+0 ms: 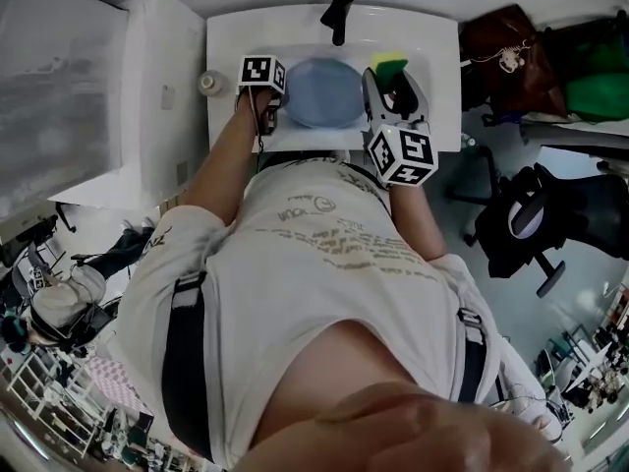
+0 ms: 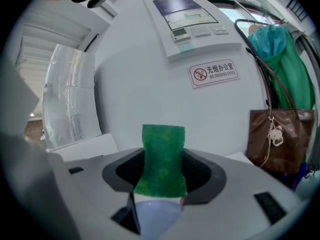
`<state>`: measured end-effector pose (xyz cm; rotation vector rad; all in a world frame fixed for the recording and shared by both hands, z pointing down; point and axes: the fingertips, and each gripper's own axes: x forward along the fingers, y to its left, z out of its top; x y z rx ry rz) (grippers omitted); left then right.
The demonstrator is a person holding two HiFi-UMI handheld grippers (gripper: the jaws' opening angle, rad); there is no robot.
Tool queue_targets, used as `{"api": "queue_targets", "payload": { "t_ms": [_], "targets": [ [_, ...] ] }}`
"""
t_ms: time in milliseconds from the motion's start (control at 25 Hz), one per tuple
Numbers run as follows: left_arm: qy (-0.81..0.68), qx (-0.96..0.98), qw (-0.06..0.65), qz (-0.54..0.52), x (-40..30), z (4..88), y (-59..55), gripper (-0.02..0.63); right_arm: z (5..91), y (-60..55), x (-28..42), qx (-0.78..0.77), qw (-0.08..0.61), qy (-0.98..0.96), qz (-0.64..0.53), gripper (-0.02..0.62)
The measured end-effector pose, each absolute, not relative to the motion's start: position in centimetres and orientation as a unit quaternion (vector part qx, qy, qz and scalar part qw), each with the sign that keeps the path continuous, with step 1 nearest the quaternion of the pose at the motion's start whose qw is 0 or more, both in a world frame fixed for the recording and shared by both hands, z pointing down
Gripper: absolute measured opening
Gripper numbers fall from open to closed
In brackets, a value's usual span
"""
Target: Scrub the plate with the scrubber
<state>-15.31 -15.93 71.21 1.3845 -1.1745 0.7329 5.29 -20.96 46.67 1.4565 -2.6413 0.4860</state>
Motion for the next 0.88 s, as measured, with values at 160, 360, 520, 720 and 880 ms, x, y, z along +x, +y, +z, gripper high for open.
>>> {"api": "queue_targets", "payload": {
  "t_ms": [160,360,520,720,880],
  "targets": [
    [-0.493,0.575,0.578,0.304,-15.5,72.7,-16.4,0.141,46.6,-20.9,5.8,0.485,0.042,-0.858,0.162,0.227],
    [-0.484,0.551,0.594,0.331,-15.8,75.3,-16.0,0.201,46.5,-20.8,6.2,0.495,0.046,-0.853,0.156,0.227],
    [-0.467,0.515,0.660,0.286,-15.1,77.3,-15.2,0.204,46.3,-21.1,6.6,0.504,0.048,-0.849,0.151,0.227],
    [-0.452,0.480,0.706,0.258,-14.9,78.6,-14.4,0.193,46.7,-21.4,7.3,0.521,0.063,-0.838,0.152,0.227],
    [-0.447,0.474,0.714,0.256,-15.0,78.3,-14.6,0.038,46.8,-21.6,7.6,0.531,0.066,-0.831,0.153,0.227]
  ]
}}
